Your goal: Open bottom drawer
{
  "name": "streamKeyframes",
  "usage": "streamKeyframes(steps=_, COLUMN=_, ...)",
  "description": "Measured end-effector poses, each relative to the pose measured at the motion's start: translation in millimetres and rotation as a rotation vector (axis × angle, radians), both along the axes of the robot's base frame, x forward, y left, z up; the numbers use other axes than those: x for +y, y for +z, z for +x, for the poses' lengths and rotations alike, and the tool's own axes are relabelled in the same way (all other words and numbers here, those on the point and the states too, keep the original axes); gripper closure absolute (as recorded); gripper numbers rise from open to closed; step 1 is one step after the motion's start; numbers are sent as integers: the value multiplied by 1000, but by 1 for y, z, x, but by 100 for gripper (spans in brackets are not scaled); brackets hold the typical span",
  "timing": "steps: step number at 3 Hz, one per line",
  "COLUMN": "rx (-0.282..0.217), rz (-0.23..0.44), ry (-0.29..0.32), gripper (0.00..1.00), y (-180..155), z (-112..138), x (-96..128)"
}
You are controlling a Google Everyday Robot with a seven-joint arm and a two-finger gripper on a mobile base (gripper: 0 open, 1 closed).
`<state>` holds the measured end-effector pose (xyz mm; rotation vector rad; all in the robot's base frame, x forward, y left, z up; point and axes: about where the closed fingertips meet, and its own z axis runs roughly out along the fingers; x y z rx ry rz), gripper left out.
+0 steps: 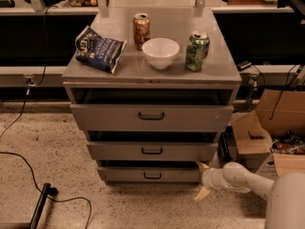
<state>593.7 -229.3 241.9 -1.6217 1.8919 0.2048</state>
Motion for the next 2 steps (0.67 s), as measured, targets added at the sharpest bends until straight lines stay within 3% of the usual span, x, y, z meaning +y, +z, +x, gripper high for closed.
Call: streamKeyframes(steps=2, rx=42, rz=-75, ry=43, gripper=0, y=-41, z=8, x=25)
